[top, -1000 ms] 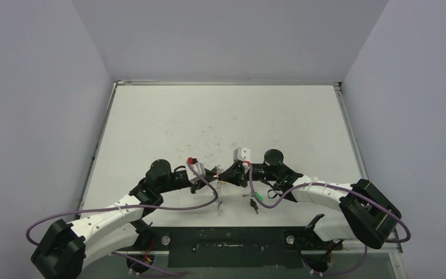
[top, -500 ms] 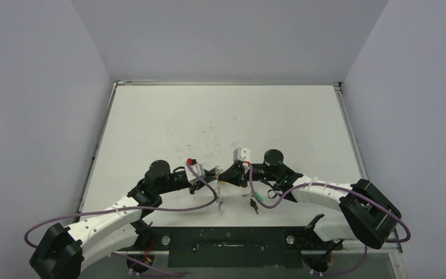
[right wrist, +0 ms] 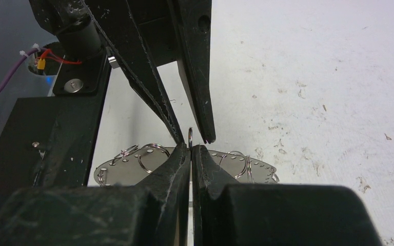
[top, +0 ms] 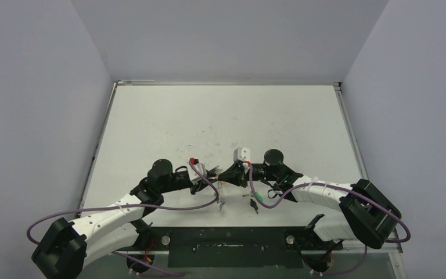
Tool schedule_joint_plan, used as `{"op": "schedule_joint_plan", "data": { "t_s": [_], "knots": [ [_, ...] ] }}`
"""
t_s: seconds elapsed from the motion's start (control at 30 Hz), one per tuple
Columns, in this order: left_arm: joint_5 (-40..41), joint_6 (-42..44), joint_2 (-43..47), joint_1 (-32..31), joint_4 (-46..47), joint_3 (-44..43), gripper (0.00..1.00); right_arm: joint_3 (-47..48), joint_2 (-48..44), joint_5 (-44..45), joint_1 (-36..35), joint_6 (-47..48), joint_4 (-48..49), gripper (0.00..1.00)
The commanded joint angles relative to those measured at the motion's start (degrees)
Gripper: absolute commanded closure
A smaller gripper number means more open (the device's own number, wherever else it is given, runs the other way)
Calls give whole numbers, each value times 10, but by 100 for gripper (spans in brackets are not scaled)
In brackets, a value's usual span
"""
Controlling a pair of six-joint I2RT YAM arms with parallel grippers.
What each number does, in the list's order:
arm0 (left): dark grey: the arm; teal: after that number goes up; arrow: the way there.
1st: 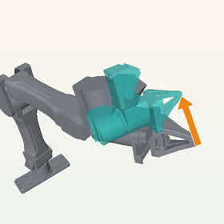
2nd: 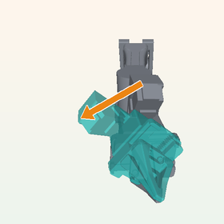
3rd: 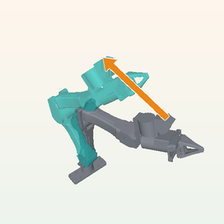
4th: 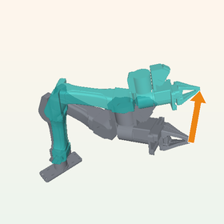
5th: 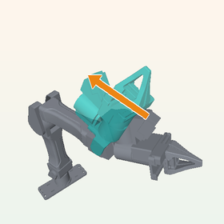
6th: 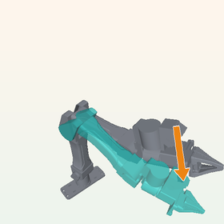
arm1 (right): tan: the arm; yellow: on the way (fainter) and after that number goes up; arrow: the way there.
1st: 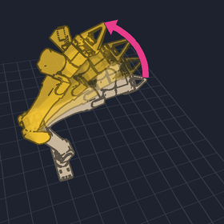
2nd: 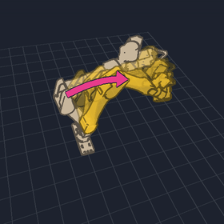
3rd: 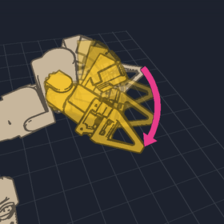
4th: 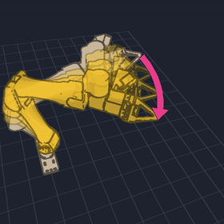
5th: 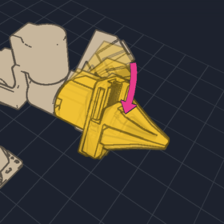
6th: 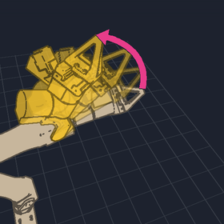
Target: Put the keys on the keyring
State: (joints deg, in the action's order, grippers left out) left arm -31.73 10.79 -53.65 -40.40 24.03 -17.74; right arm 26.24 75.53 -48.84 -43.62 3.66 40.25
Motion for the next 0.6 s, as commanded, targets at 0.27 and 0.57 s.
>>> {"op": "schedule_joint_plan", "data": {
  "t_s": [0.27, 0.57],
  "knots": [
    [-10, -12, 13, -3, 51, -13, 90, 18, -1, -13, -4, -1, 47, 100],
    [-7, 1, 10, -2, 24, -21, 100, 20, 0, -10, -4, -1, 46, 100]
  ]
}}
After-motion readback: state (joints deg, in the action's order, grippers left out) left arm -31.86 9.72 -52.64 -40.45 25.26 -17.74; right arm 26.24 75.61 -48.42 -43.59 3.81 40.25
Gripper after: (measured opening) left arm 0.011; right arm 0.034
